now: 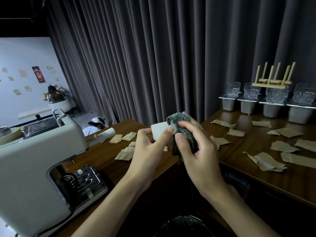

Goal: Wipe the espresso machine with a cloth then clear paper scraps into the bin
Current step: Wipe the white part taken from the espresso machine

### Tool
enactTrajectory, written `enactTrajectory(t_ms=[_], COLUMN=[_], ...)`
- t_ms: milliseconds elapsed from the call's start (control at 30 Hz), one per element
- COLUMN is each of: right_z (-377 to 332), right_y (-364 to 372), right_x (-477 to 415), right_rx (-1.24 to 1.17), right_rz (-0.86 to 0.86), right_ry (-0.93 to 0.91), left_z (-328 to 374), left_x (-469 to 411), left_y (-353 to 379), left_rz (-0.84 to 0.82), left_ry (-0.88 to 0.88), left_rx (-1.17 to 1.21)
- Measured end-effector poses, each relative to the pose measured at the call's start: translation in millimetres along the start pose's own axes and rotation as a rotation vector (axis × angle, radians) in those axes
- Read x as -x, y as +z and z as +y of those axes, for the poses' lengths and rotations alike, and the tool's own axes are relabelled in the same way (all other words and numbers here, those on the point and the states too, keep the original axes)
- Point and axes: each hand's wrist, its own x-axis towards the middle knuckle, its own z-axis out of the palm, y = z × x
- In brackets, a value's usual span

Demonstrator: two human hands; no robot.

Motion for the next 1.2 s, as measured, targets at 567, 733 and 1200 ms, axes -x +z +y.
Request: enactTrajectory(t_ms=[567,733,1200], right_z=[4.7,4.8,4.1], right_y=[-6.8,-4.2,3.9], right_x=[-2.1,-4.3,-13.2], right_rx=[0.038,0.077,0.006], right_rz=[0.03,0.032,0.183], right_ry=[-0.11,-0.083,0.034], left_z=[7.1,8.9,1.1], left_x=[-1.8,-3.9,-8.0], left_y=[-5.0,-4.4,-7.7], left_rz=[-0.022,-0.064,-0.068], left_ry=[-0.002,0.027,0.093], left_rx=[-0.014,0.034,0.053])
